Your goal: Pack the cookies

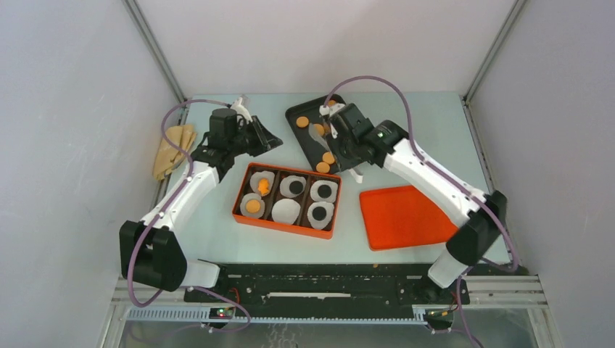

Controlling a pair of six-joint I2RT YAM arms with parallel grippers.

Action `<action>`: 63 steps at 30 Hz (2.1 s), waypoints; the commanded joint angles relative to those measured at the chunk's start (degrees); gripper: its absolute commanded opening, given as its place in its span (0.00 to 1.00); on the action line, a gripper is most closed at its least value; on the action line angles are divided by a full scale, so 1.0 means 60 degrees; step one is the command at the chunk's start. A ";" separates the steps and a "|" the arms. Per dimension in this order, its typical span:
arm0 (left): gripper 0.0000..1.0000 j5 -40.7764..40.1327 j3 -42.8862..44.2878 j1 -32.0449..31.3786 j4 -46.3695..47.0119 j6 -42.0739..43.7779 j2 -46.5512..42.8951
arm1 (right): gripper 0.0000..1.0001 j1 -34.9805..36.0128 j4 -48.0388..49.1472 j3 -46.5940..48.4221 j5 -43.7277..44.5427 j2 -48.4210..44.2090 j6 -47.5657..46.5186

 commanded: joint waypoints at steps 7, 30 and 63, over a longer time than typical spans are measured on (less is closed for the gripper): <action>0.17 -0.0342 -0.0061 0.0320 -0.0239 0.0141 -0.0623 | 0.06 0.3169 -0.0049 -0.1630 -0.0953 -0.1436 0.0195; 0.17 -0.0147 -0.0232 0.0429 -0.0262 0.0222 -0.0886 | 0.27 0.4107 0.0653 -0.3006 -0.0820 -0.0714 0.1079; 0.19 0.0416 -0.0207 0.0429 -0.0012 0.0128 -0.0884 | 0.09 0.4053 0.0505 -0.3043 0.0260 -0.1818 0.1624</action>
